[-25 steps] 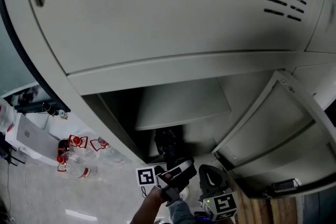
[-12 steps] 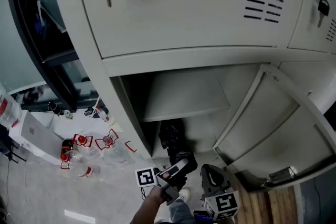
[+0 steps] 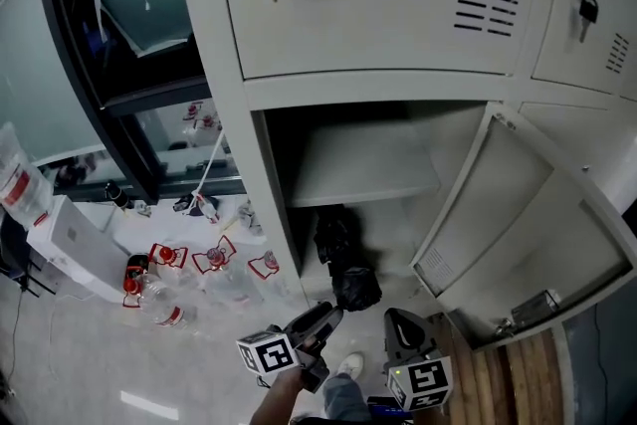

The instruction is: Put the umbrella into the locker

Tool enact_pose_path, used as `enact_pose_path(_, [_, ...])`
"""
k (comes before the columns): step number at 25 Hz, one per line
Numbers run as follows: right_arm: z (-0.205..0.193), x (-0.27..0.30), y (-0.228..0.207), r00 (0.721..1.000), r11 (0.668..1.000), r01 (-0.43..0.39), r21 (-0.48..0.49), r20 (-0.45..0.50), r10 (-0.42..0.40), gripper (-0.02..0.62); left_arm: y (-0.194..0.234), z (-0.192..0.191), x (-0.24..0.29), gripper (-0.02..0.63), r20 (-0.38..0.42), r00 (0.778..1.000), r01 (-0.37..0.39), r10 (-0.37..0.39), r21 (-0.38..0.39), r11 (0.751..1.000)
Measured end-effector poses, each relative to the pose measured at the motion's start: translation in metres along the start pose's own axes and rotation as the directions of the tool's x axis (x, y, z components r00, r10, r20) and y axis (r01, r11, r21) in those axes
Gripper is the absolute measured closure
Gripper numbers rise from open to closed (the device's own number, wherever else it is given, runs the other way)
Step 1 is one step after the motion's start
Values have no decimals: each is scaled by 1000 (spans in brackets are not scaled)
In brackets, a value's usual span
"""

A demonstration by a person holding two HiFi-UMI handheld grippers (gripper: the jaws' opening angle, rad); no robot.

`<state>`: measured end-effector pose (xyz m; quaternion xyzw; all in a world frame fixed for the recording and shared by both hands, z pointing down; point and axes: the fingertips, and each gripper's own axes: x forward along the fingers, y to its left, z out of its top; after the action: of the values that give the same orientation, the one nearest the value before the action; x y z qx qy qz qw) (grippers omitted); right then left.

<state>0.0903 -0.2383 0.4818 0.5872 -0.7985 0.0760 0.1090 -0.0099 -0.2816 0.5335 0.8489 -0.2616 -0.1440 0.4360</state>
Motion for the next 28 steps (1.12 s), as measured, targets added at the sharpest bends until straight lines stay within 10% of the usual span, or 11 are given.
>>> enact_pose_path(7, [-5, -15, 10, 1000, 1000, 2, -17, 14, -1, 595, -21, 13, -28, 548, 66, 992, -117, 105, 216, 969])
enact_pose_path(12, [1, -21, 19, 1000, 999, -4, -41, 27, 5, 595, -30, 22, -38, 592, 49, 967, -241, 250, 494, 835])
enact_pose_path(19, [5, -24, 29, 999, 998, -19, -53, 40, 21, 595, -30, 34, -48, 592, 119, 943, -323, 310, 540, 777])
enact_pose_path(28, [7, -26, 28, 999, 998, -8, -64, 40, 11, 595, -33, 23, -42, 592, 64, 962, -262, 266, 502, 824])
